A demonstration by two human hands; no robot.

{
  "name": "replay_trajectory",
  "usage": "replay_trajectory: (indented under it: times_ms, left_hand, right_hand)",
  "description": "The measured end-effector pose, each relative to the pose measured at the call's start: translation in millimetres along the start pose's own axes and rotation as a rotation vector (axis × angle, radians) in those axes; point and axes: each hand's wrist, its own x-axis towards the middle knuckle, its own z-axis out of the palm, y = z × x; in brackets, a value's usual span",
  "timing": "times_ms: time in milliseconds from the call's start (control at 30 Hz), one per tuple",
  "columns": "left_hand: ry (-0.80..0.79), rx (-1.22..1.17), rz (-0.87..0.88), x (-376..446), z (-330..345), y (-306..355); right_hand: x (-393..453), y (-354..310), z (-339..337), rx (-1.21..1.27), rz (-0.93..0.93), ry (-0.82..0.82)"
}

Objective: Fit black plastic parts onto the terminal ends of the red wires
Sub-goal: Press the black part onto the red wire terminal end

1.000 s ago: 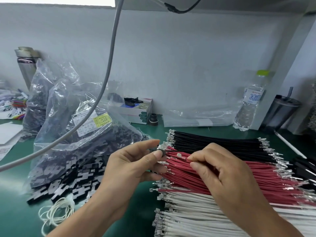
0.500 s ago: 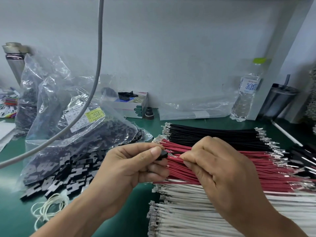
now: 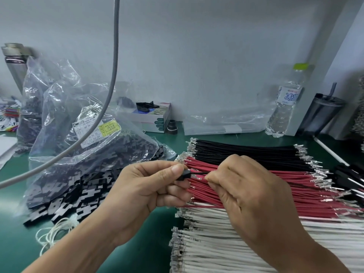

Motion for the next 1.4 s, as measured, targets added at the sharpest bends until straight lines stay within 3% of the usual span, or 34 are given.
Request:
replay_trajectory:
  times_ms: [300,600,767,833,1000,1400]
  left_hand:
    - [-0.014,-0.023,-0.040,0.6,0.0,-1.0]
    - [0.007,0.140,-0.061,-1.1,0.6,1.3]
    - [-0.009,0.006,-0.108,-4.6,6.3,-0.4]
    - [0.008,0.047,-0.053,-5.6,11.2,-0.7]
    - [0.056,0.486,0.337,-7.3,13.1,-4.9]
    - [-0.005,0.385,0.242,-7.9,8.1,-11.0]
  right_hand:
    - [-2.3,-4.0,-1.5,0.254,0.202,-0.055]
    - [0.5,-0.4,-5.5,-0.131,-0.089,-0.117]
    - [-1.9,-5.2,3.5,0.011,-0.033,-0.061]
    - [-2.0,-6.3,4.7,0.054,0.011,-0.054]
    - [-3.6,1.3,-0.5,0.190,0.180,-0.080]
    - [-3.1,1.6,-1.2,0.170,0.130,-0.099]
